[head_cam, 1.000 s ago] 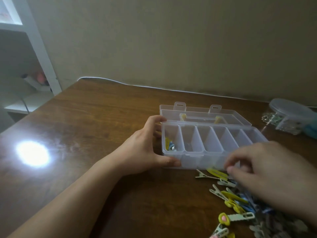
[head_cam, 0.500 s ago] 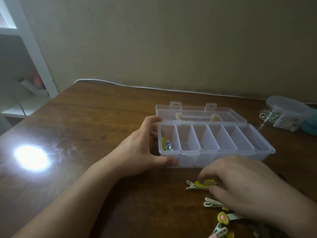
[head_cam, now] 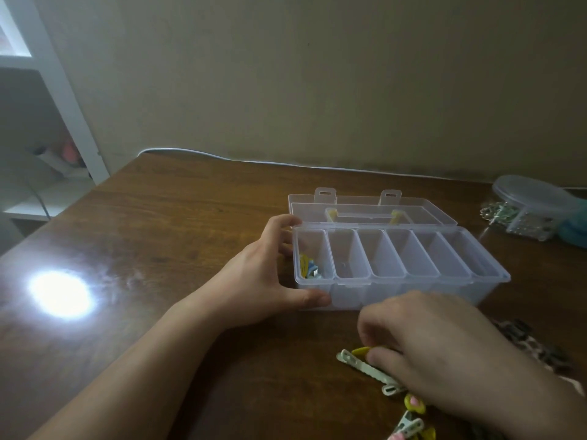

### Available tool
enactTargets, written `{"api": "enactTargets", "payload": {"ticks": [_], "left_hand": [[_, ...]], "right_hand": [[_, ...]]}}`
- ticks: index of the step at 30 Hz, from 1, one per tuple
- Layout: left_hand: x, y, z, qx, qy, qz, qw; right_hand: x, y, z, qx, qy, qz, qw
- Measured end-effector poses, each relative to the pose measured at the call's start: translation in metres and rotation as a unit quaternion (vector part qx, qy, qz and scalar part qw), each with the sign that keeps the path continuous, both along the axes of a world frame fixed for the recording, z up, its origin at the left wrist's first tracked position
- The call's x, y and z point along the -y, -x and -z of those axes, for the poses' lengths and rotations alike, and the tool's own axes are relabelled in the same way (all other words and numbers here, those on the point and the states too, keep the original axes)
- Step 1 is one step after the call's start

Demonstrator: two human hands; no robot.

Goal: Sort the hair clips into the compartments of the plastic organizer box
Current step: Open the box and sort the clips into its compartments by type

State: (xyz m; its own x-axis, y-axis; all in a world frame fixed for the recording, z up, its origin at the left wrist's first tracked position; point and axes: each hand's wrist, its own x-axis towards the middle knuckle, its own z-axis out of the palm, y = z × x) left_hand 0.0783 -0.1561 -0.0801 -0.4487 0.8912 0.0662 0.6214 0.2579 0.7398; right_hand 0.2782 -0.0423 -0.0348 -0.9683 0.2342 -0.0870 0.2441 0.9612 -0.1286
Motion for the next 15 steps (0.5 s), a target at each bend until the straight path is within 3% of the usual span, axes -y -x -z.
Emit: {"api": "enactTargets", "payload": {"ticks": [2,4,6,8,11,15], "left_hand": [[0.001,0.000,0.001,-0.002,-0.004,0.003,1.000],[0.001,0.001,0.001,-0.002,-0.008,0.006,1.000],[0.001,0.002,0.003,-0.002,-0.010,0.007,1.000],[0.001,0.003,0.004,-0.005,-0.010,0.006,1.000],[0.000,0.002,0.005,-0.006,-0.011,0.007,1.000],[-0.001,0.002,0.007,-0.014,-0.017,0.011,1.000]], "right_hand": [[0.000,0.003,-0.003,-0.066,0.077,-0.016,0.995],[-0.001,0.010,-0.002,-0.200,0.176,-0.019,0.964],[-0.006,0.020,0.004,-0.366,0.156,-0.025,0.917],[-0.009,0.033,0.010,-0.466,0.119,-0.013,0.877],[-0.005,0.047,0.013,-0.511,0.171,0.009,0.842],[0.002,0.051,0.019,-0.458,0.158,0.005,0.875]]}}
